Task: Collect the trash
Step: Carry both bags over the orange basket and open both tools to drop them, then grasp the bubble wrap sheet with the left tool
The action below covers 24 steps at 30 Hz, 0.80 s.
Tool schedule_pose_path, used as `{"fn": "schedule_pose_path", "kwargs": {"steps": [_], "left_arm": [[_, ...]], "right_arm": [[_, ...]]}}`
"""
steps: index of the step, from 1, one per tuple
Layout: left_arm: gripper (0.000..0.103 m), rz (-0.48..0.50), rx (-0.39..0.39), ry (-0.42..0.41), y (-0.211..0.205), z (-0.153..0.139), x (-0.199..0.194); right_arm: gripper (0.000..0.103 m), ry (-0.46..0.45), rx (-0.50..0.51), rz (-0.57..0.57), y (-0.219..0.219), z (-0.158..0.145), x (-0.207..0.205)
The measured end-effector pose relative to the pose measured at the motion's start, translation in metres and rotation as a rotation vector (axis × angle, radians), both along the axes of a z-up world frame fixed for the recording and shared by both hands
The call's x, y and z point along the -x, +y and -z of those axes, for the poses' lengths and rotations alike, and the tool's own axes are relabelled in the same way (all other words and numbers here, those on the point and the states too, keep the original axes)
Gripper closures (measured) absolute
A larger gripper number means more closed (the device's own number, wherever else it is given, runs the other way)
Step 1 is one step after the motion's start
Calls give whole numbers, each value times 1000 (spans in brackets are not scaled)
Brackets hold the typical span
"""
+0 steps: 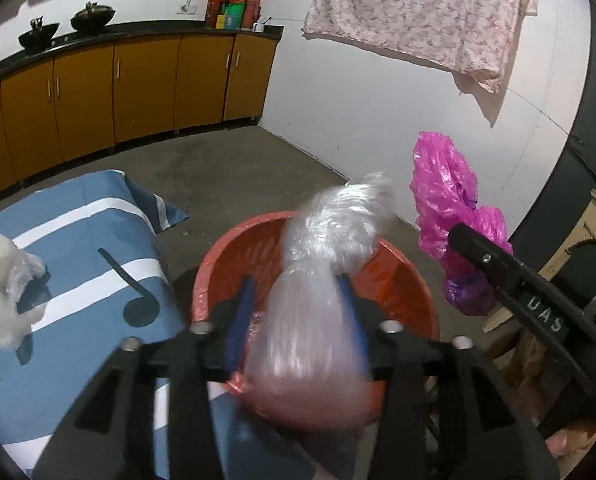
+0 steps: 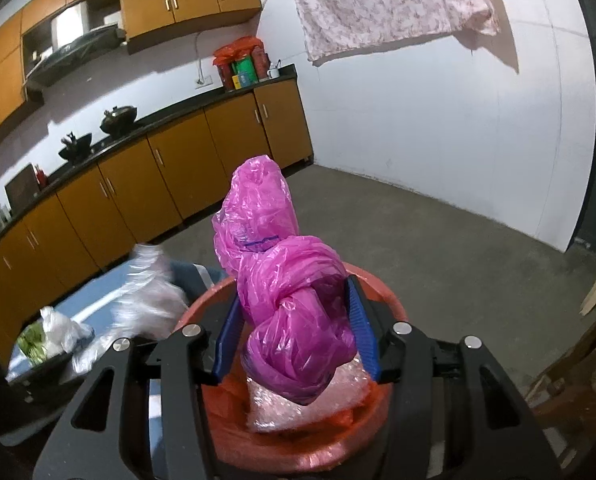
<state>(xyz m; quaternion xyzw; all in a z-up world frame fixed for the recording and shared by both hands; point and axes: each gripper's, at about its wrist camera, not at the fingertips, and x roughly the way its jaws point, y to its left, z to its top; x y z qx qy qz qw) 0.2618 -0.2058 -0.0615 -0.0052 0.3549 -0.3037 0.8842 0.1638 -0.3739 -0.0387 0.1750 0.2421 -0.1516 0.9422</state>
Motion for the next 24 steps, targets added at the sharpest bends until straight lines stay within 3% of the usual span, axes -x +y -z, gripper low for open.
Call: {"fn": "schedule_pose_path", "kwargs": {"steps": [10,14,24], "left_arm": [[24,-142,-33,23,55,20,-5],[19,-200,-85,-4,86,22,5],[16,-365,-198,-63,184,18,24]], "right_arm": [[13,7,4,39,4,13,16],[7,23,31,40,15,16,20],[7,62,80,-70,62,15,10]]}}
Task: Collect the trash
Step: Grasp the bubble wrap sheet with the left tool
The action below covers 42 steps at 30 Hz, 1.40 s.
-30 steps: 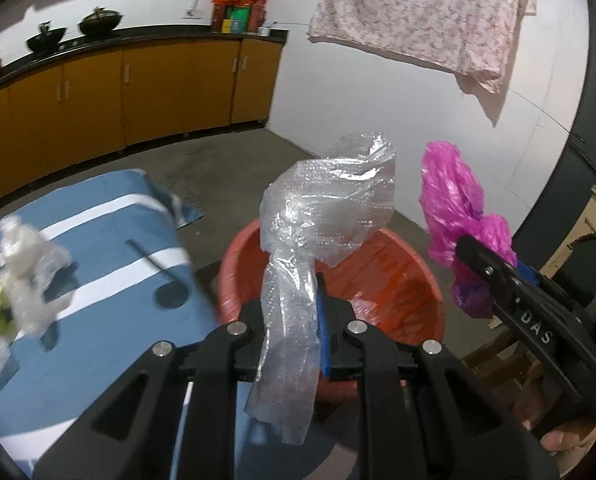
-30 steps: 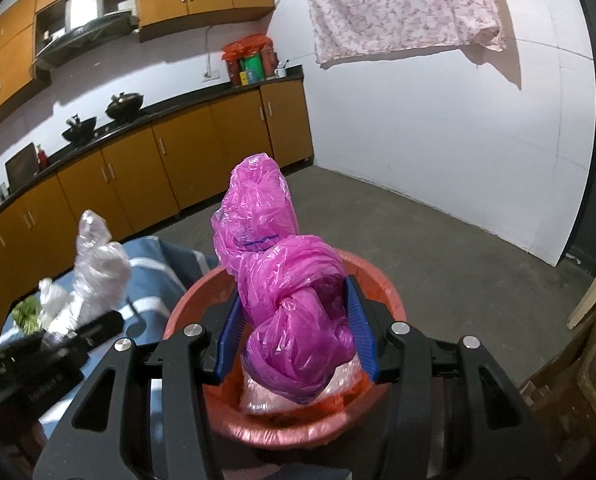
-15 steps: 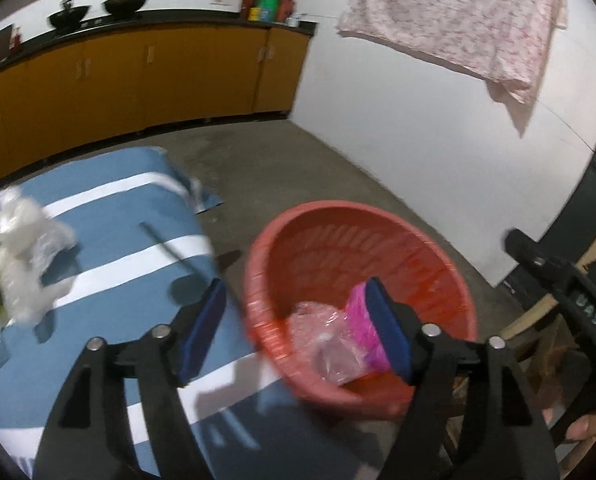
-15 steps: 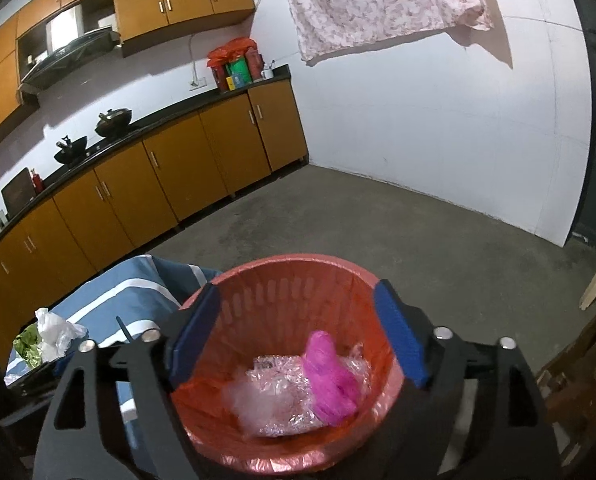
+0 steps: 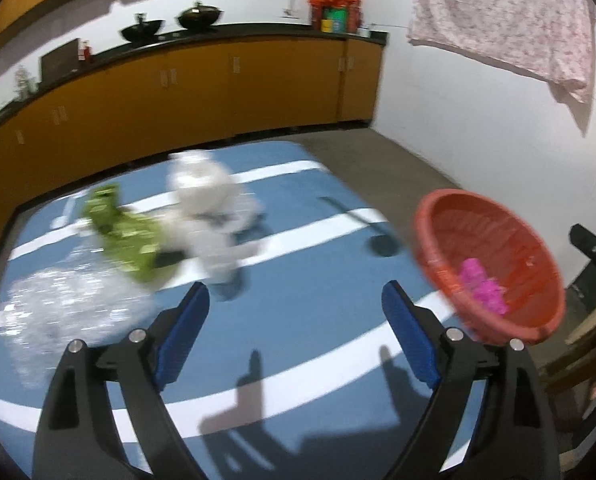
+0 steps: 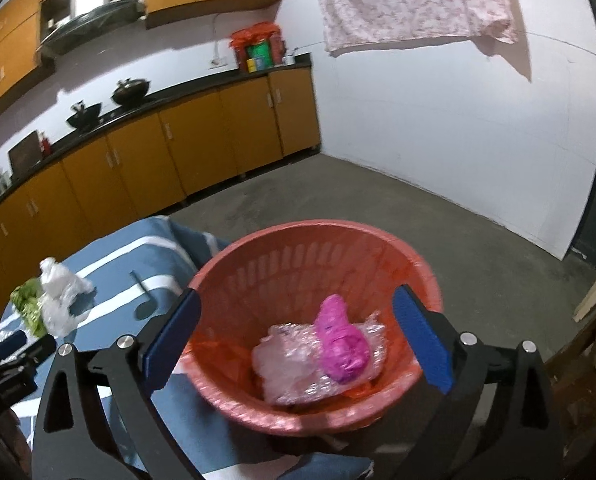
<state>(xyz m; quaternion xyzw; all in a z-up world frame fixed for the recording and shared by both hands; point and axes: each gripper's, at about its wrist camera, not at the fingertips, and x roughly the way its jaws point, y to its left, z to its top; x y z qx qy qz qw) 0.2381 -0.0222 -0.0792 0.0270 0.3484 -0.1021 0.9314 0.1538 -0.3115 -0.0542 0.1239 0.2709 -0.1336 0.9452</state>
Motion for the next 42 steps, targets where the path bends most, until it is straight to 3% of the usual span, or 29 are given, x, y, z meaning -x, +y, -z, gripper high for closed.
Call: {"fn": "schedule_pose_path", "kwargs": {"steps": [8,12,17,22,26,28,33,42], "left_arm": [[15,-247,-101,-31,117,-2,-5],[15,-348,-90,-2,169,3,-16],[17,-393,-33,85,207,23,-27],[43,-353,62,135,221,38,-30],[76,-308,48,118,220,38,-31],[82,-292,38,104,217,36,-27],[86,-292,-16,47,218,28,-11],[86,-373,6,-28,248,1,38]], "right_arm": [[7,14,18,-104,44,-3,-11],[7,21,37,-153,65,-4,-17],[7,28,46,-203,89,-4,-24],[7,28,71,-252,112,-7,-32],[7,28,95,-291,132,-8,-38],[7,29,104,-315,142,-8,-40],[14,40,115,-397,169,-5,-46],[32,80,98,-517,218,8,-67]]}}
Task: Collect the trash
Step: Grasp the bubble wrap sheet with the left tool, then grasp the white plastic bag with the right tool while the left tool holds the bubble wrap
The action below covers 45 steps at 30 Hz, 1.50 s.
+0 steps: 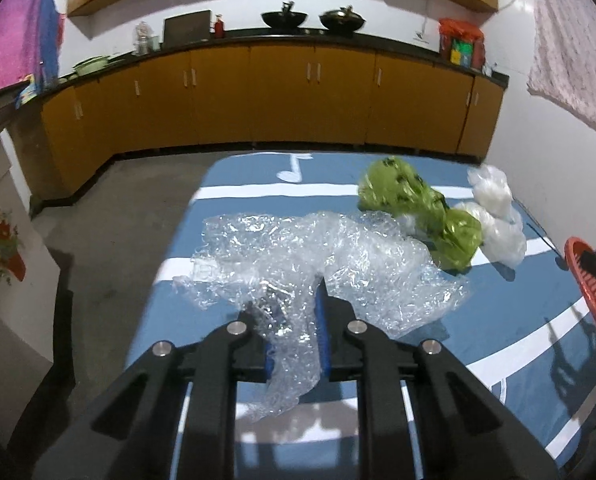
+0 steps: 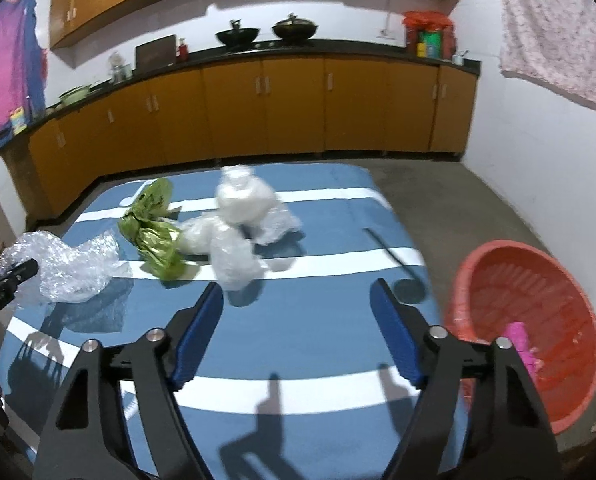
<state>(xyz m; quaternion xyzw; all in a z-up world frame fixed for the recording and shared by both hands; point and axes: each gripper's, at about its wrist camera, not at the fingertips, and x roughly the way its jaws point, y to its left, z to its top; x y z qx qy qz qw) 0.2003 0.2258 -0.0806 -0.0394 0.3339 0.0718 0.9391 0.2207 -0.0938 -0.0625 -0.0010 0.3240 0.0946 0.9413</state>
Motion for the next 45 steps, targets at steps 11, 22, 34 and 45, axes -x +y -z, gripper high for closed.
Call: {"fn": "schedule_pose_path", "kwargs": {"steps": [11,22,34,45], "left_arm": [[86,-72,10,-47,23,-11,18],[86,-97,39,-62,23,-11,16],[86,-93,58,-79,20,-16,19],[86,-73,58,-124,12,-37,33]], "right_arm": [[45,56,-8,-40,43,17,-43],[88,129,83,-60,59,41,-64],[97,88,-8,-83,36,21,-14],[97,-25,-23,-56,18,-18,17]]}}
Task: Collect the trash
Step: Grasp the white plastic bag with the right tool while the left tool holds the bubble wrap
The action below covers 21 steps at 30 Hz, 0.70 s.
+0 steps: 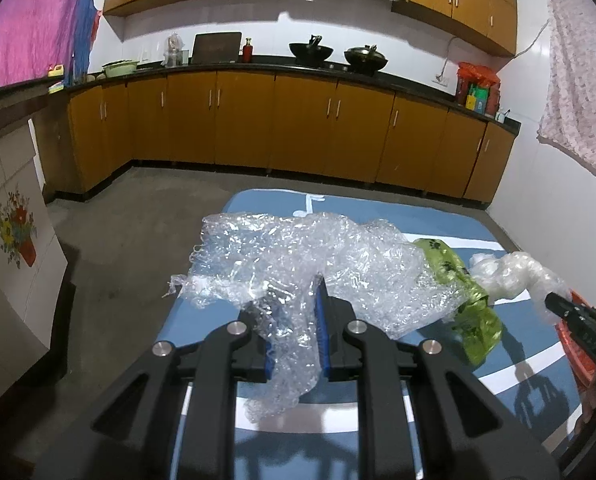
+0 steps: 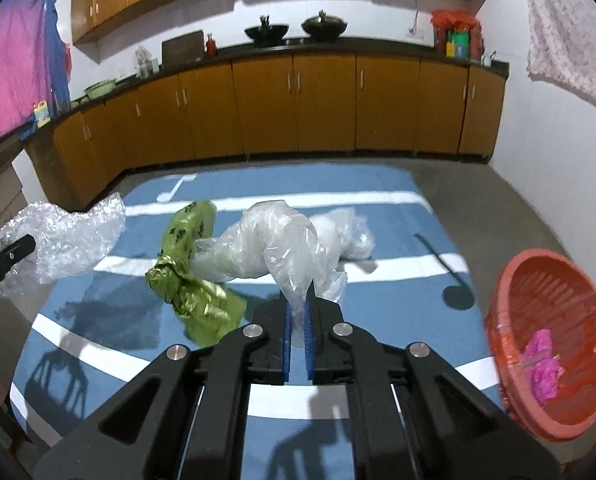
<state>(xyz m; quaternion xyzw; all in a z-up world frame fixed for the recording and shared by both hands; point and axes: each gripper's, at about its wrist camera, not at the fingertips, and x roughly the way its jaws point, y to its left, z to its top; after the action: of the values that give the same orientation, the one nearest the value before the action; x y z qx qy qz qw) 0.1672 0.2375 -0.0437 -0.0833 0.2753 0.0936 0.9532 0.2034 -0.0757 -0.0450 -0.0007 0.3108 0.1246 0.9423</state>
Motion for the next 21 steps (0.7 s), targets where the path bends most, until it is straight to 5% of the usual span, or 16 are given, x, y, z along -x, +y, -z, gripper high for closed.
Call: {"fn": "schedule_pose_path", "kwargs": {"steps": [6,12,21], "left_arm": [[86,21,-8,-29,-12,-15,6],[86,26,-2,-45,-16,-22,10],[86,36,-5,-55,-24,-32,14]], "right_arm": [[97,-42,-9,57,-20,-14,11],[98,-103,91,66,-17,-18,25],[98,-128,38,134,-42,-29,28]]}}
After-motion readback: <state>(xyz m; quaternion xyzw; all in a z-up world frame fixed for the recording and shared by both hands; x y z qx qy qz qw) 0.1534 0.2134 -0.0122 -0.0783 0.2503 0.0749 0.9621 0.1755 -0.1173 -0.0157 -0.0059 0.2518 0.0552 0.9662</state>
